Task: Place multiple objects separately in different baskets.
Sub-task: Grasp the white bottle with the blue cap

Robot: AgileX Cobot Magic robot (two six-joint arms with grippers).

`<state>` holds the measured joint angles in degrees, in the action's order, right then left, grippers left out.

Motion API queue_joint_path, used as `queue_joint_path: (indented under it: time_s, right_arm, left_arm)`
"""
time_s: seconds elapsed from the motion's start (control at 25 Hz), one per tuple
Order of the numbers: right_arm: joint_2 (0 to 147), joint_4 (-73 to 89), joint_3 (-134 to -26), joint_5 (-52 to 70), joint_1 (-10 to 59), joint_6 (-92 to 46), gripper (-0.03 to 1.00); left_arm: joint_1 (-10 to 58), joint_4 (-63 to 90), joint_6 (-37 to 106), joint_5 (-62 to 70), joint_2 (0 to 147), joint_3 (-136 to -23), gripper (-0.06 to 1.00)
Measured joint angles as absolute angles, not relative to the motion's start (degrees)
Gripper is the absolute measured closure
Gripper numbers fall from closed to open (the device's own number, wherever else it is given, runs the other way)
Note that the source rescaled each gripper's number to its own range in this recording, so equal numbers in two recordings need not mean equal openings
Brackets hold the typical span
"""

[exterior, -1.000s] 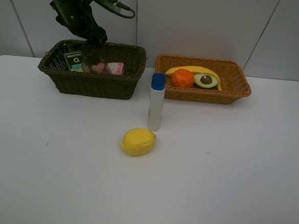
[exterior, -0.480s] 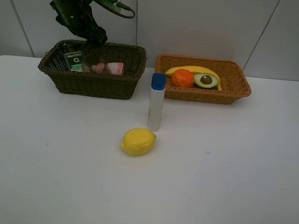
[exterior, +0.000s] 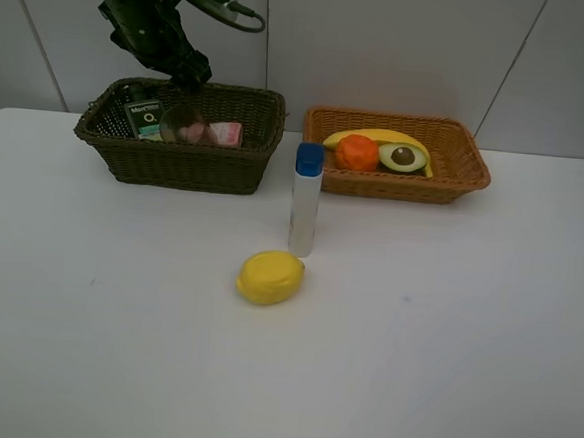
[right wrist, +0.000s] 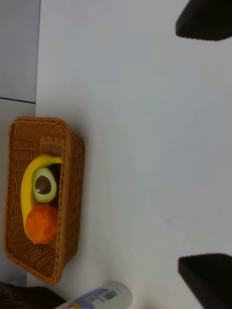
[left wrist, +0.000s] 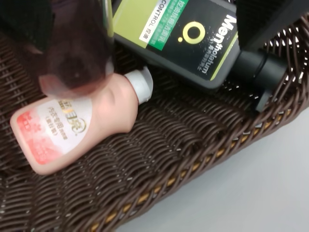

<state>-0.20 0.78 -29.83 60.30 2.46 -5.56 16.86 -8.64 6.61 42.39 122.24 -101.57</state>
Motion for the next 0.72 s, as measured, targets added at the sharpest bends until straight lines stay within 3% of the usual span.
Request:
queue_joint_path:
  time_s: [0.72]
  right_arm:
    - [-0.2,0.78,-29.83,60.3,2.46,-5.56,0.07]
  left_arm:
    - [17.87,-5.34,3.81,52.58,114.33,-101.75,-0.05]
